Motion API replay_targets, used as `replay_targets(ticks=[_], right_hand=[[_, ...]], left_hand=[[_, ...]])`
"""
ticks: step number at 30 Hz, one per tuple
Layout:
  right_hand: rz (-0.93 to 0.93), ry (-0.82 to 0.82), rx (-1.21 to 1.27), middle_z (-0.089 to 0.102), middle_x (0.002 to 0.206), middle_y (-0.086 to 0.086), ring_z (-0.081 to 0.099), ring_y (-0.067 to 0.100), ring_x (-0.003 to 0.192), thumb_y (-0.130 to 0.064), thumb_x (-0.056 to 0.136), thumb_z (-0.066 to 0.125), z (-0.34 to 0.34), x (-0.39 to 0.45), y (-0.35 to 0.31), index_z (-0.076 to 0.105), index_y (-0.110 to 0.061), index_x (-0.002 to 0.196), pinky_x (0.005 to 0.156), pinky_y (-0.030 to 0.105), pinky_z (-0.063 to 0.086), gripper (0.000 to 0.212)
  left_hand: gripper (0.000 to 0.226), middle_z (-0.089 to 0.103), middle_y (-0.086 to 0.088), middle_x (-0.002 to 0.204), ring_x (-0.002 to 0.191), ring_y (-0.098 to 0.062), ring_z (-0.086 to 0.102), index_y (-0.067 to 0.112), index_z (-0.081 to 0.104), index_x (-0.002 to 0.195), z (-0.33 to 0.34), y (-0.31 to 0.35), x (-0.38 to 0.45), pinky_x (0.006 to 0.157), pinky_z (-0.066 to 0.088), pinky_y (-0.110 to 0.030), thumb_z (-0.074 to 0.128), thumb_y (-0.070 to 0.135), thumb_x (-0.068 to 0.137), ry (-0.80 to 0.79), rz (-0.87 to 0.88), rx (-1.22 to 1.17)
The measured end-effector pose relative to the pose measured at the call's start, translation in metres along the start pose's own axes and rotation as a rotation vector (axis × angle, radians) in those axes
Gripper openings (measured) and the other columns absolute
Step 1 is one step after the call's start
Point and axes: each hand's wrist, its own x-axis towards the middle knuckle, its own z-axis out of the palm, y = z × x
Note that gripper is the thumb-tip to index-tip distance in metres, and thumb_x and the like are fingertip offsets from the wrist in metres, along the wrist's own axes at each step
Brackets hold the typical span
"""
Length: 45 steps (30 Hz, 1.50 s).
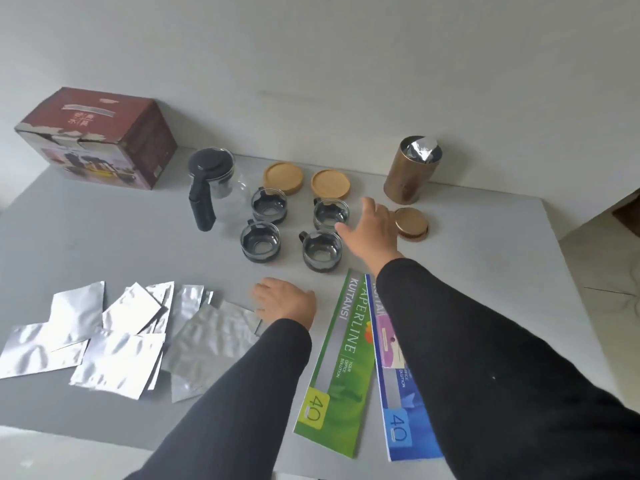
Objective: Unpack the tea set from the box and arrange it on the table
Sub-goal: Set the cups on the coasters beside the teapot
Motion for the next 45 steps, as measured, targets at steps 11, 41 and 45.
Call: replay_targets(ticks=[11,41,45], right_hand=[[0.043,-0.125,0.113,0.039,0.136,0.017,0.042,0.035,0.125,-0.055,0.075,0.068,0.031,0.061,-0.013,0.023,-0.006,0.142,0.1,0.039,0.039,0.095],[0.032,0.215,0.386,0.048,0.13,0.009,0.045,0.023,0.121,-0.049,0.064,0.082,0.054,0.01,0.084,0.044,-0.012,0.132,0.1,0.031,0.039,0.087],[0.026,0.191,0.34,0.049,0.131,0.009,0.044,0.025,0.122,-0.05,0.064,0.081,0.06,0.009,0.09,0.043,-0.011,0.132,0.1,0.034,0.041,0.087]], left_hand=[[0.134,-0.015,-0.032,0.154,0.145,-0.043,-0.011,-0.006,-0.014,0.148,0.004,0.033,0.029,0.117,0.001,-0.048,0.077,0.053,0.069,-0.181,-0.201,0.238],[0.13,-0.018,-0.029,0.154,0.145,-0.042,-0.014,-0.003,-0.014,0.148,0.011,0.02,0.029,0.118,0.002,-0.048,0.075,0.052,0.072,-0.143,-0.108,0.207],[0.13,-0.017,-0.029,0.154,0.145,-0.042,-0.013,-0.004,-0.014,0.148,0.011,0.022,0.029,0.118,0.001,-0.047,0.073,0.055,0.072,-0.15,-0.119,0.253]])
